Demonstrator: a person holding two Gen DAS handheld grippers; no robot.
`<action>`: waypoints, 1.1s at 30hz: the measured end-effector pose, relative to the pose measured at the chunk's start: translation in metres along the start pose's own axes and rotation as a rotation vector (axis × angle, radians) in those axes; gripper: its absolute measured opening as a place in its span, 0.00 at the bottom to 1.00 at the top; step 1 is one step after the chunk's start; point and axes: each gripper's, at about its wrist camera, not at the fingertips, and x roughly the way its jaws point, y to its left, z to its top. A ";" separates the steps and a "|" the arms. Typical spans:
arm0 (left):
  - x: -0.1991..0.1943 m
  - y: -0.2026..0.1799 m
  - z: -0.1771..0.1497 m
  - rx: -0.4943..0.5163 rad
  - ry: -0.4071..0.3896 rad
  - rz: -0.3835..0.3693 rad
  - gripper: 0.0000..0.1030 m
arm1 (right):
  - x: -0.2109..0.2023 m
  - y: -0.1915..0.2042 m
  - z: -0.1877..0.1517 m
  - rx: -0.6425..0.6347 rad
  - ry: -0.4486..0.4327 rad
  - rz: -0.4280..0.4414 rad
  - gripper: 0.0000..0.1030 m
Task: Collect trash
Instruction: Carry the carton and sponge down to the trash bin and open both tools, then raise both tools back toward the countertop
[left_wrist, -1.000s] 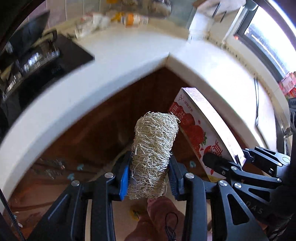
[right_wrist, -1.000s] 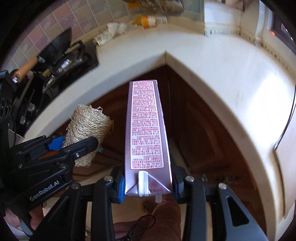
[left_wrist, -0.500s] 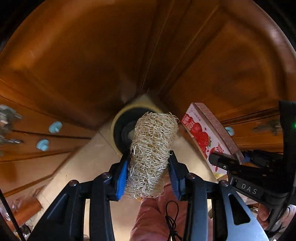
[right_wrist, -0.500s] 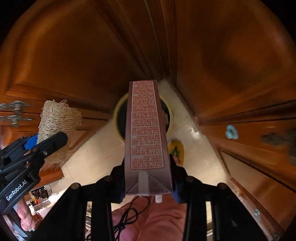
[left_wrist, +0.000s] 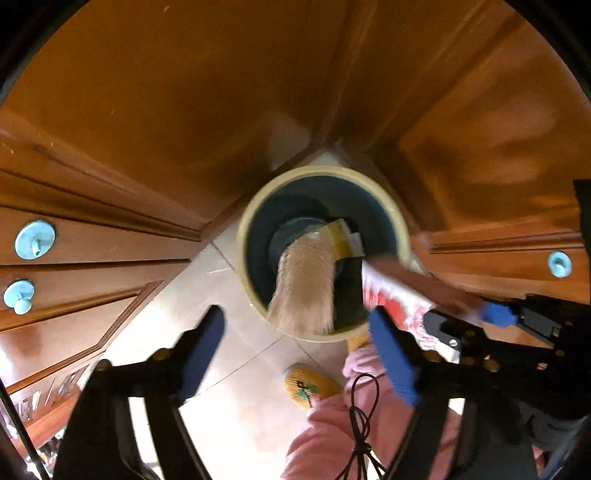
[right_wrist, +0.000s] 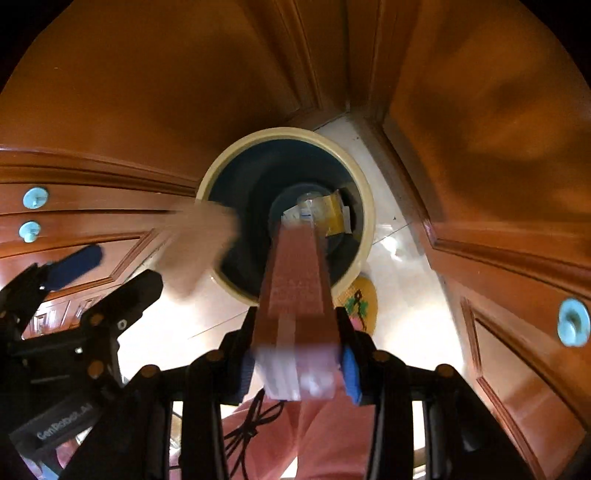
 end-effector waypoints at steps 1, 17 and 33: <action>0.002 0.003 0.000 -0.014 0.003 -0.003 0.84 | 0.003 -0.003 -0.001 -0.005 0.000 0.012 0.43; -0.072 0.017 -0.020 -0.056 -0.009 -0.012 0.86 | -0.060 -0.001 -0.026 -0.010 -0.044 0.000 0.48; -0.304 -0.011 -0.033 0.005 -0.264 -0.033 0.86 | -0.275 0.048 -0.072 -0.101 -0.283 -0.006 0.48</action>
